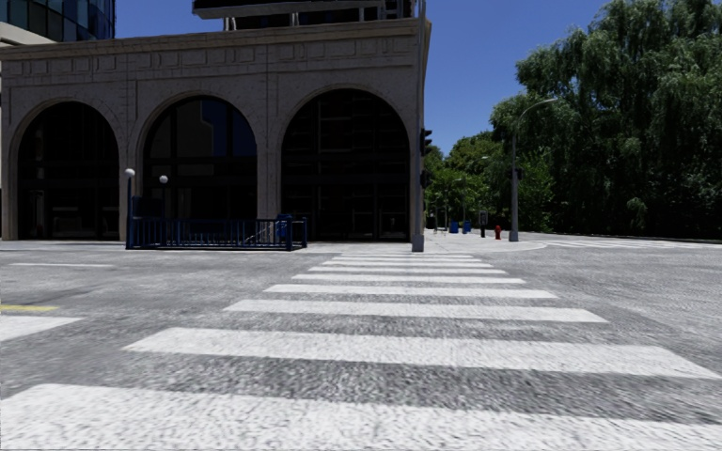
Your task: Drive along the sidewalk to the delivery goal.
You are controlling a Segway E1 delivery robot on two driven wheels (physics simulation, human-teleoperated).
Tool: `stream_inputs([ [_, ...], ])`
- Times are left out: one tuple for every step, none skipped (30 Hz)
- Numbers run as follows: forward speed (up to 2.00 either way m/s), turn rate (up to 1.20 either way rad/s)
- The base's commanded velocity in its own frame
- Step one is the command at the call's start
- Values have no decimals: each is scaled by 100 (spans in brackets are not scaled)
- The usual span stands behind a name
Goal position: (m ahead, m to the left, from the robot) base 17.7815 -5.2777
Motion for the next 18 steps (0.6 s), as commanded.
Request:
stream_inputs([
  [200,0],
  [200,0],
  [200,0],
  [200,0],
  [200,0],
  [200,0],
  [200,0],
  [200,0],
  [200,0],
  [200,0],
  [200,-13],
  [200,-22],
  [200,-22],
  [200,-25],
  [200,-20],
  [200,-20],
  [200,-4],
  [200,0],
])
